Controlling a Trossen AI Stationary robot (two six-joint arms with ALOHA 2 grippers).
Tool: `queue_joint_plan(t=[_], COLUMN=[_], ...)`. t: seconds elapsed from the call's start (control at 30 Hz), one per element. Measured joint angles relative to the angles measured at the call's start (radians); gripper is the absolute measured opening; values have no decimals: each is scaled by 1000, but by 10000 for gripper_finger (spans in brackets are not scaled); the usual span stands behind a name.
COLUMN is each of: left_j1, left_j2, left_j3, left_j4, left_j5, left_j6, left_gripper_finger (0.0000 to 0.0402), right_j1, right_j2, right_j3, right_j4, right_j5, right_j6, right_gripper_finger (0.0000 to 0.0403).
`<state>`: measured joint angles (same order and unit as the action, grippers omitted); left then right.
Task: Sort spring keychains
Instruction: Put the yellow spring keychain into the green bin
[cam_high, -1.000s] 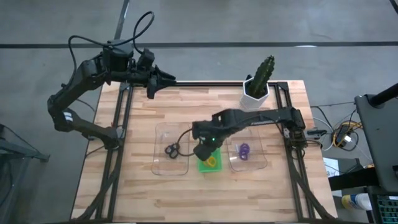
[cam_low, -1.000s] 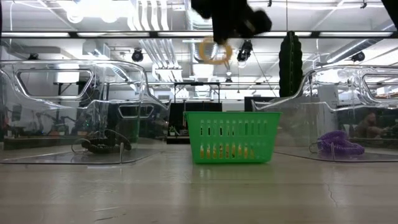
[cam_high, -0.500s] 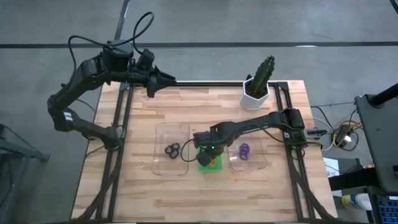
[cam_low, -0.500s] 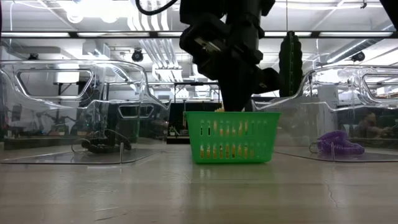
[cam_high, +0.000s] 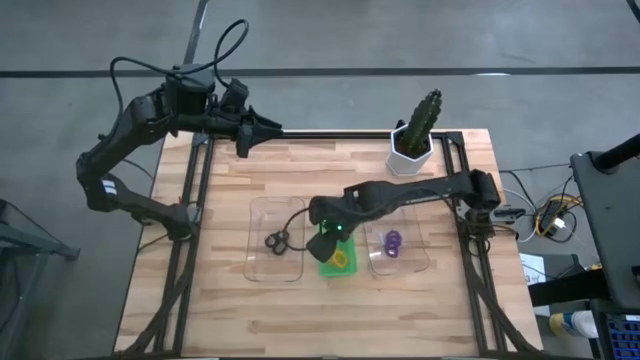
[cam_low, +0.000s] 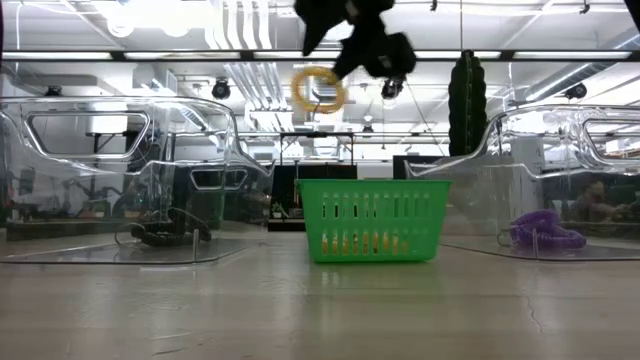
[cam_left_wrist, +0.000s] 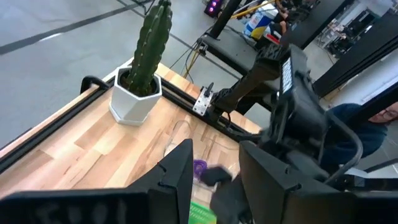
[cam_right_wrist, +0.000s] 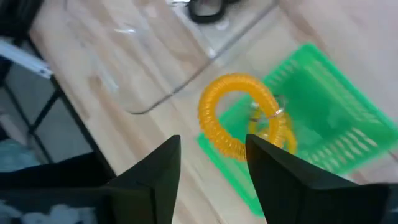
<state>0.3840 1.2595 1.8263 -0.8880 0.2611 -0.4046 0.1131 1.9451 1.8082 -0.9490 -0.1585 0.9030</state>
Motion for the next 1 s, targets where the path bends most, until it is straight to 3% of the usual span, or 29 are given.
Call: queue_joint_plan(t=[0.13,0.3,0.43,0.67,0.87,1.0], left_j1=[-1,-1,0,-1,-1,-1], left_j2=[-4,-5,-4,-4,-4,-4], left_j3=[0,0,0,0,0,0], left_j4=[-40,-72,-72,-72,-73,-71], left_j5=[11,11,11,11,11,11], left_j6=[-3,4,7,2,0,0], left_gripper_finger=[122,122,122,122,122,122], right_j1=[1,2,-9,-7,-1,8], right_j2=[1,4,43,84,81,91], right_j3=[24,-38,-69,-106,-88,-64], right_j4=[-137,-12,-45,-24,-23,-39], right_j5=[4,0,-30,-97,-47,-28], right_j6=[9,7,21,25,55,27], right_gripper_finger=[163,129,137,229,324,362])
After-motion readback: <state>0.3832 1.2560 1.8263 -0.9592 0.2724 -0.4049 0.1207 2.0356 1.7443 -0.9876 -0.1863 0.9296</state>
